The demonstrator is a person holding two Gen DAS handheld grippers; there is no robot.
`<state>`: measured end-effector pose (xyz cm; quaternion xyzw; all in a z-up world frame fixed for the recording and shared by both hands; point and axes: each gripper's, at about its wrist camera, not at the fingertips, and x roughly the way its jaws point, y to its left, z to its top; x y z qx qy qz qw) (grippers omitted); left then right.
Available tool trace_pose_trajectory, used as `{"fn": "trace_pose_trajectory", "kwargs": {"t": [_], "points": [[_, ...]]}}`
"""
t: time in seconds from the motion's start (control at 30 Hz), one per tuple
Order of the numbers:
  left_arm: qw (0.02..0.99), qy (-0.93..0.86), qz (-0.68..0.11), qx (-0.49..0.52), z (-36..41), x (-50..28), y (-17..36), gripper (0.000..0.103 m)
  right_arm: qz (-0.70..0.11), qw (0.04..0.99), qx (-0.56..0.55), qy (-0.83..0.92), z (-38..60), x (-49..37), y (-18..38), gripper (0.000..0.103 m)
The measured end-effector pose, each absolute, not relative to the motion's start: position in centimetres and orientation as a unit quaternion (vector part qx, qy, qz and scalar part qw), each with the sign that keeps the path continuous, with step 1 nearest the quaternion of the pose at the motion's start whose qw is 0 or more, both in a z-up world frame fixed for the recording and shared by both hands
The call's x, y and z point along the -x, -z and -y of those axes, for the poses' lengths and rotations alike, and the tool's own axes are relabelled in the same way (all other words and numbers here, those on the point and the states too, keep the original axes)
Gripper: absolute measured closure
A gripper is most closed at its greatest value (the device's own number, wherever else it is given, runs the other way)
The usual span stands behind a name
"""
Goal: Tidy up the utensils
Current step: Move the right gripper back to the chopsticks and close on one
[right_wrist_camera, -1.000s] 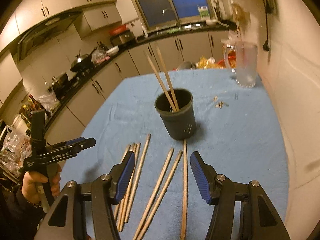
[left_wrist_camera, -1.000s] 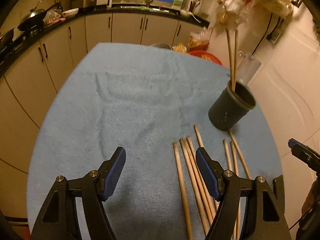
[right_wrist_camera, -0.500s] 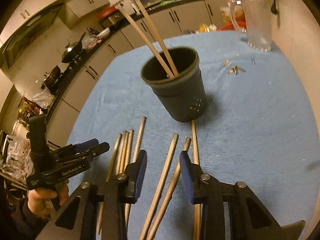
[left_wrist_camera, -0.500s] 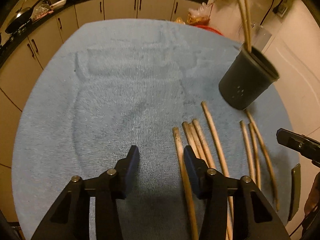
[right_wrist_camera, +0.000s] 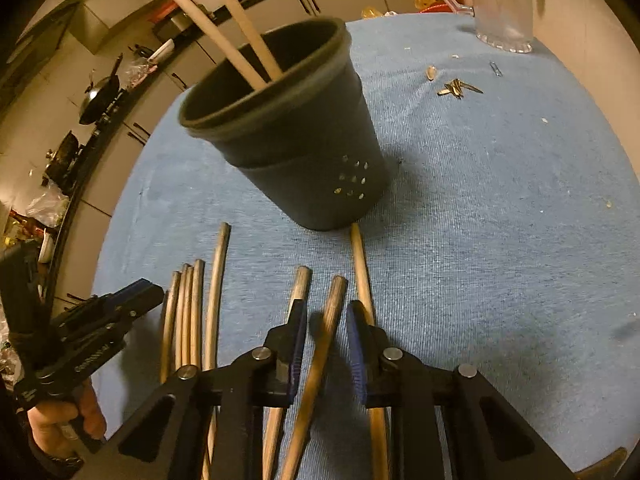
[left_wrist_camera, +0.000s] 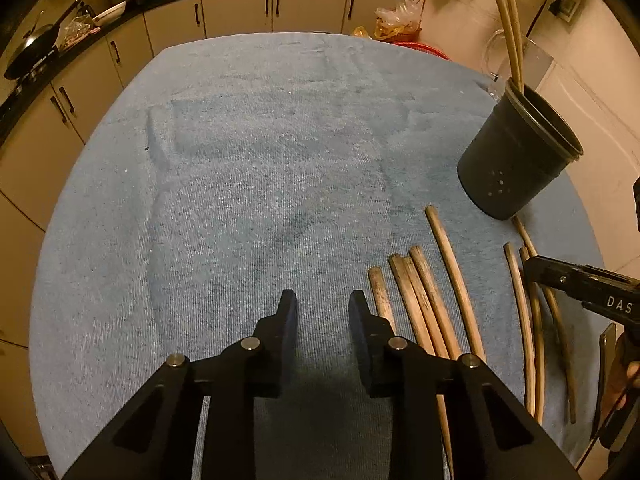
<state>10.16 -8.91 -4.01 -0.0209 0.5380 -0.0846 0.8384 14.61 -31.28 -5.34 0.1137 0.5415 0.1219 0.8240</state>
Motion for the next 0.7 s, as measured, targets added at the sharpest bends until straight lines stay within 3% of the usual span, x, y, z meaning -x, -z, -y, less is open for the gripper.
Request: {"fn": "trace_pose_trajectory", "kwargs": {"t": [0.23,0.37,0.7], "points": [[0.838,0.069,-0.542,0.001,9.8,-11.5,3.8,0.073,-0.540,0.835,-0.048,-0.098,29.2,-15.6,5.1,0.089],[0.833,0.076,-0.548,0.026,9.6,-11.9,4.1,0.064,-0.537,0.836,-0.046,-0.099,28.7,-15.7,5.2,0.090],[0.825,0.085,-0.555,0.066,9.6,-12.0,3.9,0.063,-0.536,0.834,-0.066,-0.113,29.9,-15.9,5.4,0.090]]}}
